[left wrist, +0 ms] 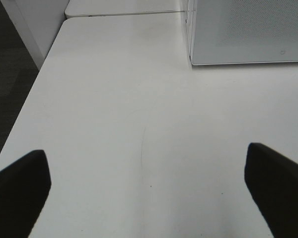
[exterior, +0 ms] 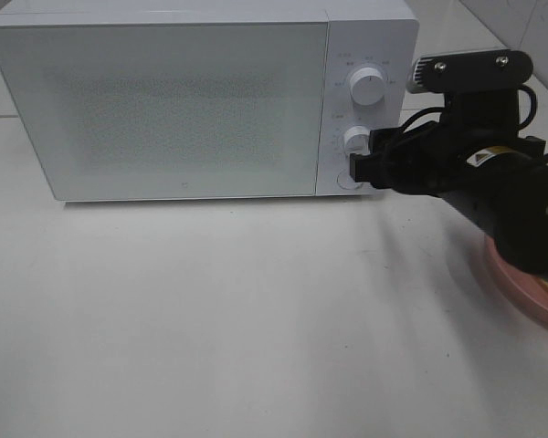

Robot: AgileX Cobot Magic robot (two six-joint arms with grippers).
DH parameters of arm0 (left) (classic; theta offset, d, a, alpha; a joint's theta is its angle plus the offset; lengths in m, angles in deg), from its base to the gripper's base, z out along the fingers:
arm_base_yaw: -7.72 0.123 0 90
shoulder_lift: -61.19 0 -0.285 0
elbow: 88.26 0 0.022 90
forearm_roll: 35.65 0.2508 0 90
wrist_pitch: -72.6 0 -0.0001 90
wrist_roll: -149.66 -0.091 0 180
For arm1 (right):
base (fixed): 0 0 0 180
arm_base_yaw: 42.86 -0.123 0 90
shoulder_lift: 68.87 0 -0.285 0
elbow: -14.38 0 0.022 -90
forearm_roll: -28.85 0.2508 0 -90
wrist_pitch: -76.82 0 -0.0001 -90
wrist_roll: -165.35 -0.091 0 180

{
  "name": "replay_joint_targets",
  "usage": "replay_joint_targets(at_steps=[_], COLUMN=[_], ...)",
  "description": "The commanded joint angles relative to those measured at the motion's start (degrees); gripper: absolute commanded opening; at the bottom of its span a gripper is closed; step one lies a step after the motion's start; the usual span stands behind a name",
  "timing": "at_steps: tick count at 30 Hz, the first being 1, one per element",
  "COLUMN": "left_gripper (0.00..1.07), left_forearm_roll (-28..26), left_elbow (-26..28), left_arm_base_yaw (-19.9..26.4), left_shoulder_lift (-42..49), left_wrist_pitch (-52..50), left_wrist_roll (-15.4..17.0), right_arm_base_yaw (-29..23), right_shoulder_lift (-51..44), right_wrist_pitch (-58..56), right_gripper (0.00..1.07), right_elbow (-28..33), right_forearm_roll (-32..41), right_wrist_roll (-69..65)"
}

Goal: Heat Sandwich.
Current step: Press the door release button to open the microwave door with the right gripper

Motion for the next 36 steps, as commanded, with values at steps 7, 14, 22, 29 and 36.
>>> replay_joint_targets(at_steps=[7,14,22,29,36], left_gripper=[1.00,1.00,1.00,1.00,1.00], left_forearm_roll=[0.1,0.1,0.1,0.1,0.1], left_elbow=[-0.1,-0.1,-0.1,-0.1,-0.1], left_arm_base_yaw=[0.1,0.1,0.1,0.1,0.1], left_shoulder_lift=[1.5,1.5,1.5,1.5,1.5], left_wrist_pitch=[-0.3,-0.3,-0.3,-0.3,-0.3], left_wrist_roll=[0.4,0.4,0.4,0.4,0.4], right_arm_base_yaw=[-6.2,-7.3,-7.3,-7.3,-7.3], right_shoulder_lift=[7.3,10.4,11.7,11.7,11.7], right_wrist_pitch=[7.2,7.8,7.5,7.2,6.9], right_gripper=[0.76,0.76,0.76,0.76,0.76], right_elbow=[-0.3,-0.3,-0.3,-0.3,-0.3], right_forearm_roll=[3.0,2.9,2.9,2.9,2.9], right_wrist_roll=[-3.3,-5.2,-8.2,-17.0,-41.9])
